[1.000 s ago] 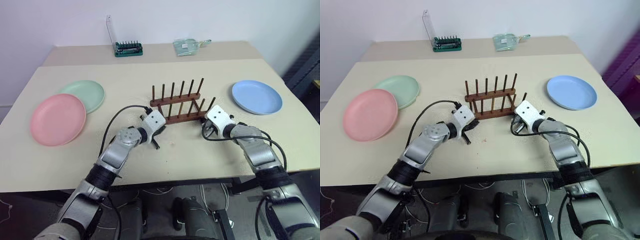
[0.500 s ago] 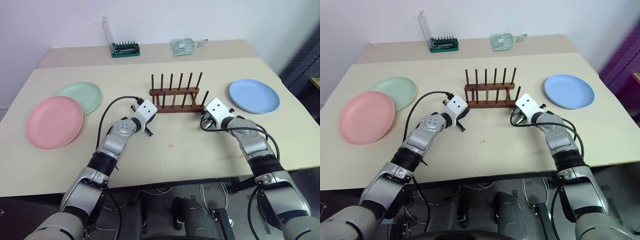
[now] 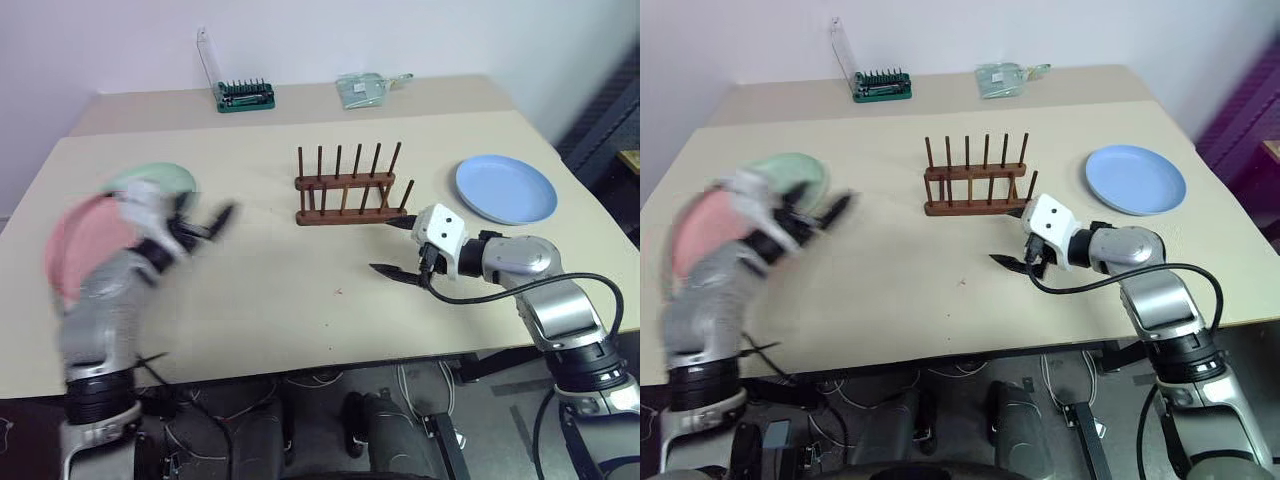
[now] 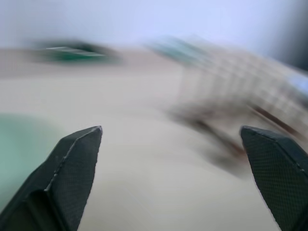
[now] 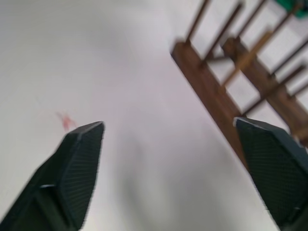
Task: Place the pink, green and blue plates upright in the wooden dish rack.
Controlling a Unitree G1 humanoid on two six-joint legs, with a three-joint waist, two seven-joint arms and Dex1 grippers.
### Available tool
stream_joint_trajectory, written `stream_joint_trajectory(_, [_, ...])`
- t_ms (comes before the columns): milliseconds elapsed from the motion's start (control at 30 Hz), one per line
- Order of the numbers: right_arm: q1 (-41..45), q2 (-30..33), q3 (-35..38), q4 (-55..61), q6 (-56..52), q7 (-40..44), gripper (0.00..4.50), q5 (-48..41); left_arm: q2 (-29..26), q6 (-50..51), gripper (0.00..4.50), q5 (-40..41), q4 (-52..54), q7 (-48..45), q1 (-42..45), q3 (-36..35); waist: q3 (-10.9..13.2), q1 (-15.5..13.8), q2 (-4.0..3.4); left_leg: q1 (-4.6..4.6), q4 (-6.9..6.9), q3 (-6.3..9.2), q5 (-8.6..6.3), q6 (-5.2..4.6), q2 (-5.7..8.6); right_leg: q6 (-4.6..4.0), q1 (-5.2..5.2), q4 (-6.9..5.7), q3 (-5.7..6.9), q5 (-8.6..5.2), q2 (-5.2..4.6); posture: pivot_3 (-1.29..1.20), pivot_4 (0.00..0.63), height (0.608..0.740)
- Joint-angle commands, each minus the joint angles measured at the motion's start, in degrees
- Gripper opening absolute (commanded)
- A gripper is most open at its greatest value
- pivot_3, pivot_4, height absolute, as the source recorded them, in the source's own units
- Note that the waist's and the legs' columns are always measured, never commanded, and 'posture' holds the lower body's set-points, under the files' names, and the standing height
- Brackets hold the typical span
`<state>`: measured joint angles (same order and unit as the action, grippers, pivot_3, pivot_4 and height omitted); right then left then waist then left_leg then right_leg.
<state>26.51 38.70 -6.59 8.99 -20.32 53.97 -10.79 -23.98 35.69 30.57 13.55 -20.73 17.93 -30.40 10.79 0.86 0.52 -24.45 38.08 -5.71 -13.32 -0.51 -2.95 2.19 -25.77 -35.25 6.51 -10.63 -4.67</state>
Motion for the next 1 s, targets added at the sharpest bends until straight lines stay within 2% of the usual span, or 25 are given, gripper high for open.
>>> stream_joint_trajectory(33, [3.11, -1.42, -1.49, 0.12, 0.63, 1.23, 4.4, -0.45, -0.64, 1.15, 4.43, 1.79, 2.44, 11.8, -0.28, -12.18, 0.01, -0.2, 0.05, -0.01, -0.02, -0.01, 0.0, 0.0, 0.02, 0.02, 0.0, 0.01, 0.0, 0.0, -0.01, 0.0, 0.15, 0.73])
stream_joint_trajectory(100, [4.59, -2.25, -2.74, -0.75, 1.53, 2.39, 4.4, -0.28, -1.48, 3.63, 4.43, -2.21, 0.84, 19.24, -3.67, -16.99, 0.01, -0.26, 0.1, -0.04, -0.05, -0.06, -0.03, -0.04, 0.06, 0.07, 0.0, 0.05, -0.01, 0.0, -0.04, 0.0, 0.15, 0.73])
stream_joint_trajectory(167, [5.76, -2.9, -3.28, -1.33, 1.9, 3.1, 4.4, -0.46, -1.66, 6.09, 4.43, -4.99, -0.12, 24.07, -7.02, -18.77, 0.01, -0.27, 0.11, -0.03, -0.06, -0.15, -0.07, -0.09, 0.1, 0.12, 0.0, 0.07, -0.03, 0.03, -0.1, 0.0, 0.15, 0.73])
stream_joint_trajectory(267, [7.4, -3.84, -3.74, -2.53, 2.4, 3.96, 4.4, -0.86, 1.7, 10.15, 4.43, -3.54, 1.31, 29.99, -10.08, -23.59, 0.02, -0.63, 0.29, -0.04, -0.01, -0.18, -0.07, -0.08, 0.11, 0.08, 0.01, 0.08, -0.03, 0.01, -0.15, 0.0, 0.15, 0.73])
stream_joint_trajectory(400, [8.4, -4.54, -4.73, -4.35, 4.01, 5.22, 4.4, -0.05, 5.23, 16.83, 4.43, -0.15, 7.44, 31.39, -12.53, -22.07, -0.01, -1.69, 0.7, -0.04, 0.05, -0.12, -0.18, 0.15, 0.03, -0.03, 0.01, 0.1, 0.05, 0.06, -0.17, 0.0, 0.15, 0.73])
stream_joint_trajectory(600, [9.03, -5.45, -5.16, -4.55, 4.57, 5.15, 4.4, 0.23, 6.68, 20.61, 4.43, 3.58, 5.35, 30.51, -10.49, -20.42, -0.01, -1.56, 0.7, -0.12, 0.0, -0.16, -0.2, 0.18, 0.0, -0.06, 0.0, 0.21, 0.19, 0.07, -0.38, 0.0, 0.15, 0.73])
stream_joint_trajectory(700, [8.37, -5.23, -4.8, -3.6, 4.17, 4.45, 4.4, 0.31, 6.66, 20.61, 3.59, 3.78, 3.06, 31.08, -8.92, -19.83, -0.01, -1.55, 0.7, -0.13, -0.05, -0.19, -0.2, 0.18, 0.0, -0.09, -0.05, 0.19, 0.18, 0.08, -0.34, 0.0, 0.15, 0.73])
stream_joint_trajectory(933, [6.45, -4.43, -4.11, -0.96, 2.99, 3.23, 4.4, 0.06, 6.22, 18.92, 0.03, 3.12, 0.1, 31.05, -6.58, -17.27, -0.02, -1.64, 0.69, -0.13, -0.05, -0.22, -0.19, 0.18, 0.0, -0.08, -0.06, 0.17, 0.19, 0.08, -0.31, 0.0, 0.15, 0.73])
stream_joint_trajectory(1000, [6.04, -4.33, -4.01, -0.24, 2.76, 2.74, 4.4, 0.1, 6.34, 17.98, 0.03, 3.33, -0.32, 31.12, -5.91, -16.77, -0.03, -1.57, 0.65, -0.11, -0.05, -0.23, -0.2, 0.18, 0.02, -0.08, -0.03, 0.18, 0.19, 0.08, -0.34, 0.0, 0.15, 0.73])
